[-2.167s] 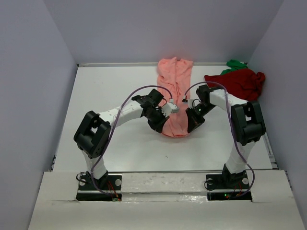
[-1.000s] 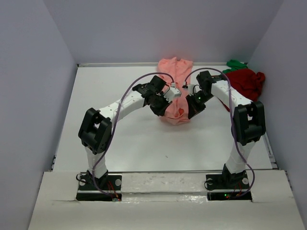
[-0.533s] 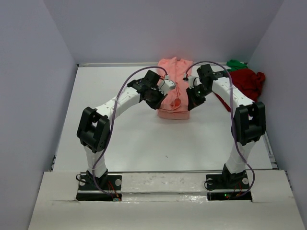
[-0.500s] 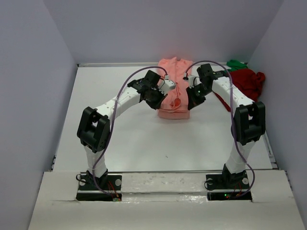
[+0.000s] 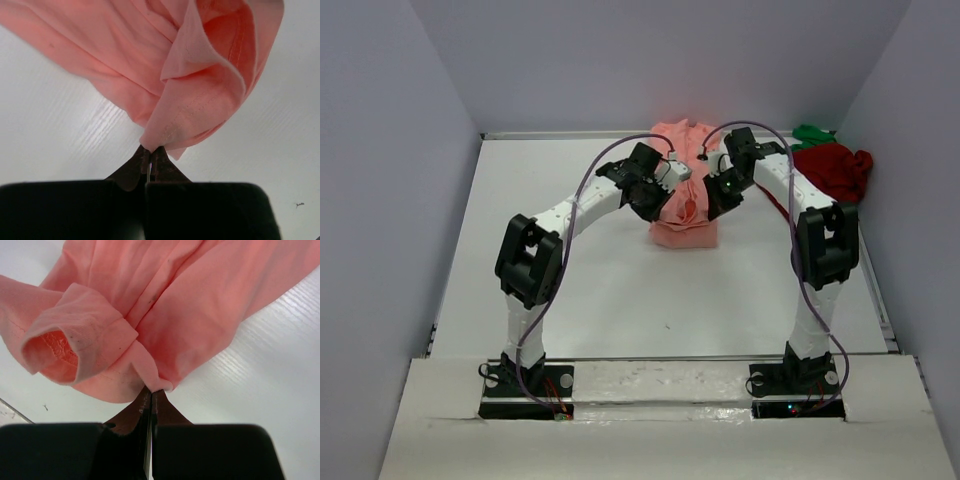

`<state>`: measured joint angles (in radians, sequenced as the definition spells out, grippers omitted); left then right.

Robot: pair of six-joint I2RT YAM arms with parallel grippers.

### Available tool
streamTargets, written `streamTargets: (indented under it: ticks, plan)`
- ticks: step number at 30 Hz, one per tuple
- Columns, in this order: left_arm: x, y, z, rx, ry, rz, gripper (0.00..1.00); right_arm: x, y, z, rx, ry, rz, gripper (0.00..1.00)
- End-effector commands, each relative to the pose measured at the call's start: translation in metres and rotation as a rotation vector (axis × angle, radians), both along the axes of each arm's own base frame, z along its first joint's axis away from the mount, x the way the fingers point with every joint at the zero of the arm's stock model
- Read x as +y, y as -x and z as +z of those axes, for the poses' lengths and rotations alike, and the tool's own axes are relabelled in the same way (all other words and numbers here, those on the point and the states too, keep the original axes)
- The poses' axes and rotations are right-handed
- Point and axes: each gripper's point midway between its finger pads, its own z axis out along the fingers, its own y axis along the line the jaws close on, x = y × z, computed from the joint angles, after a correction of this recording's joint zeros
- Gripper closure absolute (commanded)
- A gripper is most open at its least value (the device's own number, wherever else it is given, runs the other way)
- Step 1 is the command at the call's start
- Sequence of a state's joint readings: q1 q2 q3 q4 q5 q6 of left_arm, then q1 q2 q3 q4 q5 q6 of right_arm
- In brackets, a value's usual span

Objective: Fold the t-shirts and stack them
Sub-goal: Fold the tshirt

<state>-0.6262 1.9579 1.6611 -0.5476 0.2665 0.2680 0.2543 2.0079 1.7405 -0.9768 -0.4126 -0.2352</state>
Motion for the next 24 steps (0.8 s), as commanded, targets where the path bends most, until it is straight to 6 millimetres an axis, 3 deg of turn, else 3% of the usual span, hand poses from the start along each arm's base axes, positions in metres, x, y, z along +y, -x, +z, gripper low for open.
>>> streamTargets:
  ticks: [1, 6, 20, 24]
  plan:
    - [-0.012, -0.033, 0.035, -0.106, 0.065, 0.043, 1.0, 0.002, -0.028, 0.015, -0.095, -0.014, -0.022, 1.0]
    - [-0.012, -0.056, 0.04, -0.135, 0.06, 0.069, 1.0, -0.002, -0.039, 0.014, -0.111, -0.007, -0.039, 1.0]
    - [-0.005, -0.076, 0.03, -0.168, 0.018, 0.101, 1.0, -0.013, -0.08, 0.02, -0.21, 0.029, -0.106, 1.0]
    - [-0.002, -0.083, 0.029, -0.182, 0.008, 0.103, 1.0, -0.025, -0.096, 0.022, -0.267, 0.07, -0.15, 1.0]
